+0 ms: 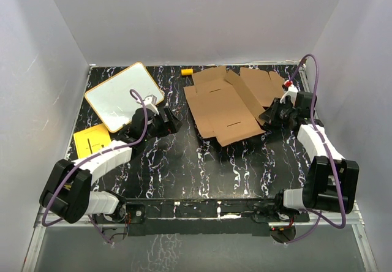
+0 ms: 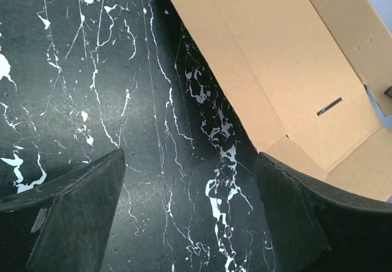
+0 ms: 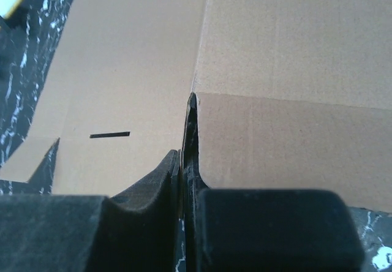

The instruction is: Fold the paper box

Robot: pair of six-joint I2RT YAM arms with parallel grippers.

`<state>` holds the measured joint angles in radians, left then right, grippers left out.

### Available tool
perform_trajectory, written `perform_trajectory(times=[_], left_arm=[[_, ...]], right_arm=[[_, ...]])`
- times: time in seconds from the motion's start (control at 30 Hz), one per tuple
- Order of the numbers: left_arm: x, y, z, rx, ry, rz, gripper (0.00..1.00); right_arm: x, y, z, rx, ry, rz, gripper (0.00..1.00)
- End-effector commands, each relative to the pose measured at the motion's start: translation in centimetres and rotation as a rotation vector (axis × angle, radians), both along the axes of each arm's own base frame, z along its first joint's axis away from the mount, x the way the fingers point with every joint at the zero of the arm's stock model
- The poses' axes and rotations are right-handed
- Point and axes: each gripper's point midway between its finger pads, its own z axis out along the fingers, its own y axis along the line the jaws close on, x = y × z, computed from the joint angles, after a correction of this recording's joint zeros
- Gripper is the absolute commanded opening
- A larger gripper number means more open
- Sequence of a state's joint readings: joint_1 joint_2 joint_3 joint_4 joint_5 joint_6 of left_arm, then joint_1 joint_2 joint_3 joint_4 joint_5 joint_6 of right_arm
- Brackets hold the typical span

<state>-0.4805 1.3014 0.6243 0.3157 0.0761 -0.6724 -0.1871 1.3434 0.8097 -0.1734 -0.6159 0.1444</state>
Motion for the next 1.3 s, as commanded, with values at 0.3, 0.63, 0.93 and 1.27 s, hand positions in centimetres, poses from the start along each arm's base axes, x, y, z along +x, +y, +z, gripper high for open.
perform_trajectory(times=[0.3,0.63,0.93,1.27], left_arm=[[0.8,1.0,5.4,0.034,-0.152,0.003,0.84],[1.1,1.1,9.2,0.035,-0.201,-0.022,0.84],[0.8,2.0,10.3,0.005,-0.187,-0.054,0.85],[2.7,2.8,12.0,0.001,-0.218,-0.136,0.87]], right_arm=[[-2.0,0.9,5.3,-0.165,-0.174,0.318,0.08],[-6.2,3.0,7.5,-0.165,-0.228,0.519,0.08],[-9.0,5.3,10.9,-0.153,-0.343,0.73,0.08],[-11.4,3.6,5.4,-0.341,-0.265,0.81,0.08]])
